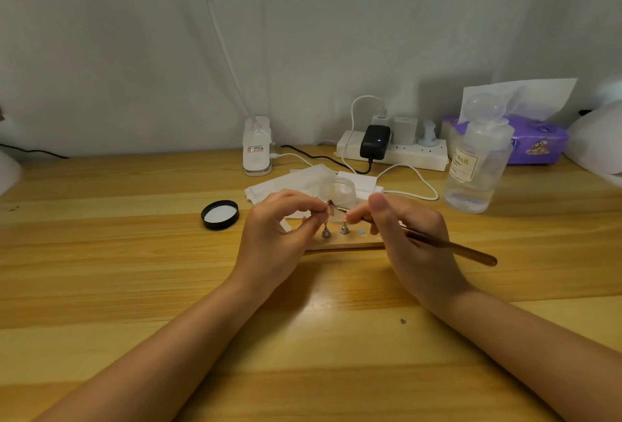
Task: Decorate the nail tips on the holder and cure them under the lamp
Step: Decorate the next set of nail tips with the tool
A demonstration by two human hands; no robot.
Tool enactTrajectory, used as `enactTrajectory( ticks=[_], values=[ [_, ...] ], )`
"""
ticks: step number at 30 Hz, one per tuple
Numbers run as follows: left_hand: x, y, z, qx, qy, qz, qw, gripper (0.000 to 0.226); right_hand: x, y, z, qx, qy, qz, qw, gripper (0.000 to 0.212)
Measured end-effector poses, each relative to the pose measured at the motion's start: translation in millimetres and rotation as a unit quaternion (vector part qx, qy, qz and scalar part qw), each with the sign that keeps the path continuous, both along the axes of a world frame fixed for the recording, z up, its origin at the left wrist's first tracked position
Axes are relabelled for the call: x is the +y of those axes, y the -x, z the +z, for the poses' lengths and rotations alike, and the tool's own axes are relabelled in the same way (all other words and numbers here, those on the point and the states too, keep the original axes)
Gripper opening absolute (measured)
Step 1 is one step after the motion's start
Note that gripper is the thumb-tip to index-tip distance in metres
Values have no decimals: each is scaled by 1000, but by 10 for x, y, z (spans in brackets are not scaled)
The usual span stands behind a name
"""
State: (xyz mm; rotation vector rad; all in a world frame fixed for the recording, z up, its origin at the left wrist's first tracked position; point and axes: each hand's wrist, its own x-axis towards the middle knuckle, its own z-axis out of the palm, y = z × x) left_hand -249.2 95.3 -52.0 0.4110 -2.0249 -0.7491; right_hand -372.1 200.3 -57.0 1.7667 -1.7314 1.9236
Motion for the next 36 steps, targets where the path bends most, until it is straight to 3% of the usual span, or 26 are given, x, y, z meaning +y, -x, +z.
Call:
enactTrajectory(
  ticks=[7,14,22,28,36],
  values=[
    [-3,-2,4,-1,3,-2,1000,20,34,-6,-9,-54,0,25,998,39],
    [-6,-2,-2,0,0,-2,1000,19,18,11,21,10,-47,2,999,41],
    [-1,-1,12,-2,-2,-3,1000,20,41,-7,6,-35,12,7,999,40],
    [-10,0,-1,-2,0,-3,1000,17,13,12,15,-18,-38,-4,999,37],
    [-4,-3,2,0,-1,-7,1000,18,43,-4,9,-34,22,10,999,42]
  ],
)
